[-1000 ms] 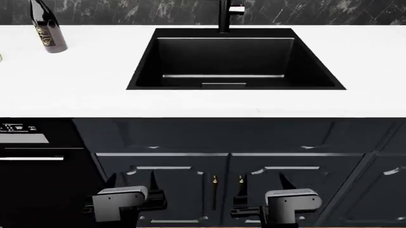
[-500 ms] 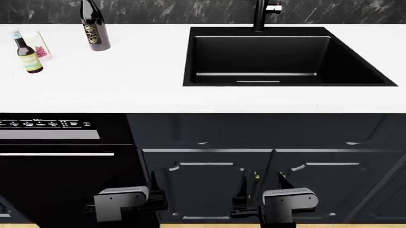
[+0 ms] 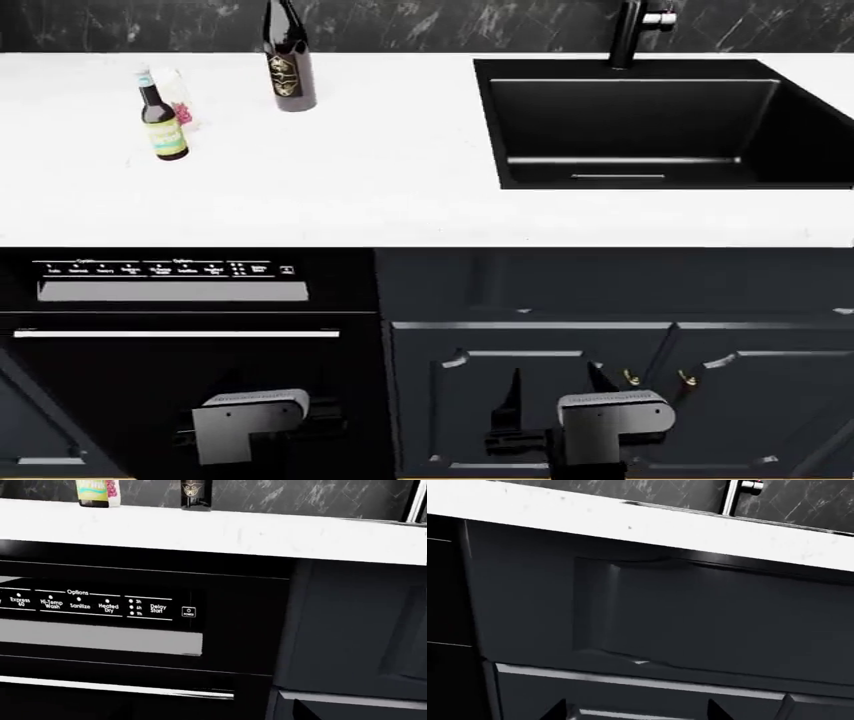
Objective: Move the drinks to the dining counter.
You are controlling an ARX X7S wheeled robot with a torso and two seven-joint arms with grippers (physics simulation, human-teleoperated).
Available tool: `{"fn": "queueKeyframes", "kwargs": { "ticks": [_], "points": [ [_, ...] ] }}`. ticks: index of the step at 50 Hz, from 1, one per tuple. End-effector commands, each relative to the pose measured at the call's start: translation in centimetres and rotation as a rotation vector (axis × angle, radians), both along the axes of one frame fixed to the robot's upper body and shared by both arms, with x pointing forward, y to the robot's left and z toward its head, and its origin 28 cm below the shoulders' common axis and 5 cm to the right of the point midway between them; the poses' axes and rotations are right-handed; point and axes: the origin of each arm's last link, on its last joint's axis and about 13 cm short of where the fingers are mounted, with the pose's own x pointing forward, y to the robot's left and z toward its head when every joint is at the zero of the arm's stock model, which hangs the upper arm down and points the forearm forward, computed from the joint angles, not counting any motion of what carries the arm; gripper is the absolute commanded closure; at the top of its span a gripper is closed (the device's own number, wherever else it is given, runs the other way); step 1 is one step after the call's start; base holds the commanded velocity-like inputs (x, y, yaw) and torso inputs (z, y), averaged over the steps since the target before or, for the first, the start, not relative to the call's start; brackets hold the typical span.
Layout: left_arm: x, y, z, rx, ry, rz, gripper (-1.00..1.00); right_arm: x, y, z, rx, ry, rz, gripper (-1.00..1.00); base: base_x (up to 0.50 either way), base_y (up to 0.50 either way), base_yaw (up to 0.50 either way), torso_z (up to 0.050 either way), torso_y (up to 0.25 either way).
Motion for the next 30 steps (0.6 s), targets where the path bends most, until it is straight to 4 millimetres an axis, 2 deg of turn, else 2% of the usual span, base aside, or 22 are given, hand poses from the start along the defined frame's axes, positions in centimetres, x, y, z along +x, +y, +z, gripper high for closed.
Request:
{"fn": "queueKeyframes", "kwargs": {
  "ticks": [1,7,9,13,17,21,23,30],
  "points": [
    [-0.5,0.2,2.0,0.007,-0.043,-0.006,-1.0,-0.8,-0.4,3.1,0.017,-0.065,0.012,-1.0,0.33,0.5,0.0,0.0,0.0],
    [-0.9,0.2,4.0,0.012,-0.074,-0.027,-1.0,-1.3,-0.2,4.1,0.005,-0.095,0.027,-1.0,0.33,0.5,0.0,0.0,0.0],
    [-0.9,0.5,4.1,0.006,-0.067,-0.018,-1.0,-1.2,0.2,5.5,0.027,-0.138,0.062,-1.0,0.34,0.5,0.0,0.0,0.0],
    [-1.4,0.2,6.1,-0.028,-0.091,-0.08,-1.0,-1.9,0.5,8.2,-0.014,-0.236,0.121,-1.0,0.34,0.5,0.0,0.0,0.0],
    [-1.9,0.1,8.9,-0.047,-0.07,-0.161,-1.0,-2.2,0.7,10.3,-0.037,-0.282,0.133,-1.0,0.34,0.5,0.0,0.0,0.0],
    [-3.6,0.3,11.6,-0.02,-0.158,-0.178,-1.0,-2.9,0.7,12.5,-0.091,-0.319,0.146,-1.0,0.35,0.5,0.0,0.0,0.0],
    [-3.9,0.4,12.6,-0.023,-0.174,-0.165,-1.0,-3.2,0.6,12.8,-0.091,-0.319,0.141,-1.0,0.34,0.49,0.0,0.0,0.0],
    [-4.7,0.8,13.9,-0.015,-0.229,-0.135,-1.0,-3.5,0.7,13.6,-0.093,-0.325,0.129,-1.0,0.28,0.23,0.0,0.0,0.0]
  ]
}}
